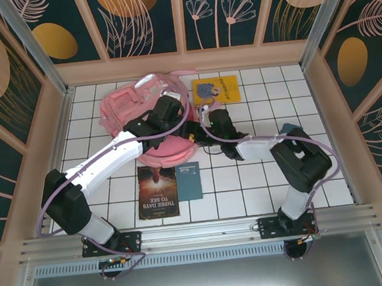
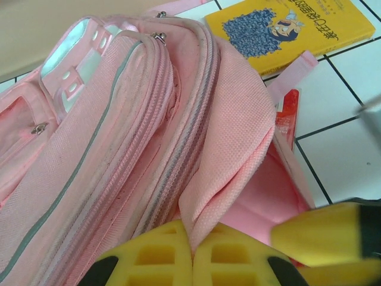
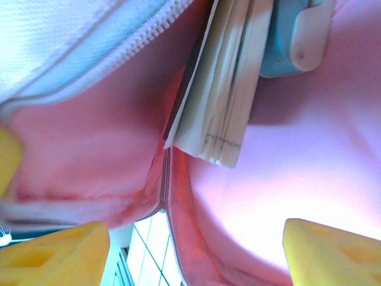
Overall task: Pack the student bag
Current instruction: Move the book to the student bag.
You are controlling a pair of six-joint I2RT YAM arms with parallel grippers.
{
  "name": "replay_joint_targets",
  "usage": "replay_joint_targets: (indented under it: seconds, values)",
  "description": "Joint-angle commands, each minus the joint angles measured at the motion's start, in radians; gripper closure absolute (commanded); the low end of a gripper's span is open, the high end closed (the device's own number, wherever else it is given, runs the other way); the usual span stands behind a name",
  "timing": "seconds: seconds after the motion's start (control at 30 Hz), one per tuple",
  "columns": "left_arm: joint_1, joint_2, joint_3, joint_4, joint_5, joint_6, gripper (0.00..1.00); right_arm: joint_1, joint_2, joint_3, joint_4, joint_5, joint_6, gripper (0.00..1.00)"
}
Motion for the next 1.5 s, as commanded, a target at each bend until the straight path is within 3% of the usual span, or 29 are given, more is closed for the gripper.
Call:
replay_joint_targets:
  seconds: [0.0, 0.23, 0.47, 0.7, 0.83, 0.97, 1.1, 1.47]
  values:
    - [-0.005, -0.019, 0.01, 0.047, -0.022, -0.018, 1.0, -0.023, -0.077, -0.063, -0.018, 0.021, -0.055, 0.26]
    - [-0.006, -0.011, 0.013, 0.047, -0.011, -0.022, 1.0, -0.009, -0.011, -0.032, 0.06, -0.05, -0.022, 0.38]
    - [-0.005, -0.01, 0.011, 0.047, -0.008, -0.02, 1.0, 0.046, 0.158, 0.146, 0.079, -0.069, 0.015, 0.3]
    - [-0.006, -0.01, 0.01, 0.049, 0.003, -0.018, 1.0, 0.054, 0.268, 0.245, 0.093, -0.059, 0.065, 0.32]
    - [-0.006, -0.008, 0.013, 0.049, 0.008, -0.018, 1.0, 0.054, 0.313, 0.279, 0.097, -0.054, 0.082, 0.46]
    - [-0.006, -0.011, 0.012, 0.05, 0.019, -0.02, 1.0, 0.054, 0.342, 0.298, 0.116, -0.039, 0.096, 0.79]
    - [-0.005, -0.009, 0.014, 0.053, 0.04, -0.024, 1.0, 0.055, 0.378, 0.353, 0.111, -0.031, 0.1, 1.0]
    - [-0.006, -0.019, 0.009, 0.056, 0.056, -0.024, 1.0, 0.059, 0.542, 0.614, -0.025, -0.035, 0.088, 1.0]
